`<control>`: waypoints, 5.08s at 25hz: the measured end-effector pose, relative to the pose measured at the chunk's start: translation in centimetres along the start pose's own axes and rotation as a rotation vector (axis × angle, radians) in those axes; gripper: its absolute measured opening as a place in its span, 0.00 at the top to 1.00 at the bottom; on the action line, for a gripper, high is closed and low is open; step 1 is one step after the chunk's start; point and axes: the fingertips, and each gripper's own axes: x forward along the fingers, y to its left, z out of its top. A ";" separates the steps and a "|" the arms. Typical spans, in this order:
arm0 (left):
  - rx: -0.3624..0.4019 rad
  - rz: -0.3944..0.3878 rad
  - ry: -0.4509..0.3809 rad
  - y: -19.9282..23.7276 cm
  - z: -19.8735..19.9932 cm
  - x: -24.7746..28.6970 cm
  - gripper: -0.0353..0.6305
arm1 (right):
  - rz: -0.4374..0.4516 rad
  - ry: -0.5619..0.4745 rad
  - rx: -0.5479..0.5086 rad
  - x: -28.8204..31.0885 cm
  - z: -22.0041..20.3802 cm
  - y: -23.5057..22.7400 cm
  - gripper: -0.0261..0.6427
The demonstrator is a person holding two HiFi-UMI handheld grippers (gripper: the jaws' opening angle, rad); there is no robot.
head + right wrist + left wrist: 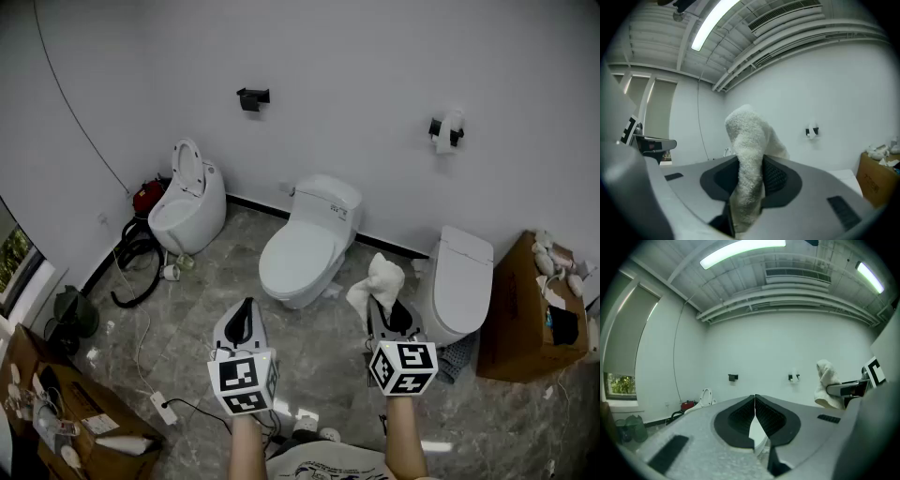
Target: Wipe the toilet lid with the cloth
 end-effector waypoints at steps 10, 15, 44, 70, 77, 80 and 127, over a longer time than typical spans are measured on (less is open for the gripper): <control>-0.005 0.002 -0.001 1.0 0.0 0.9 0.93 | -0.009 0.010 -0.001 1.0 -0.3 0.1 0.80; -0.015 0.001 0.001 1.6 -0.2 1.7 0.93 | -0.014 0.002 0.013 1.7 -0.4 0.2 0.80; -0.031 0.033 0.074 6.3 -2.9 13.6 0.93 | 0.005 0.066 0.033 15.5 -2.7 -1.5 0.79; -0.050 0.227 0.090 9.3 0.1 39.2 0.93 | 0.179 0.095 0.011 44.9 0.9 -9.8 0.79; -0.068 0.242 0.127 11.2 -1.4 41.5 0.93 | 0.188 0.139 0.022 48.3 -1.0 -9.3 0.79; -0.080 0.245 0.148 12.6 -2.5 42.7 0.93 | 0.188 0.159 0.017 49.8 -1.9 -8.6 0.79; -0.194 0.250 0.519 27.5 -24.8 55.6 0.93 | 0.210 0.635 -0.131 71.1 -27.0 -1.5 0.79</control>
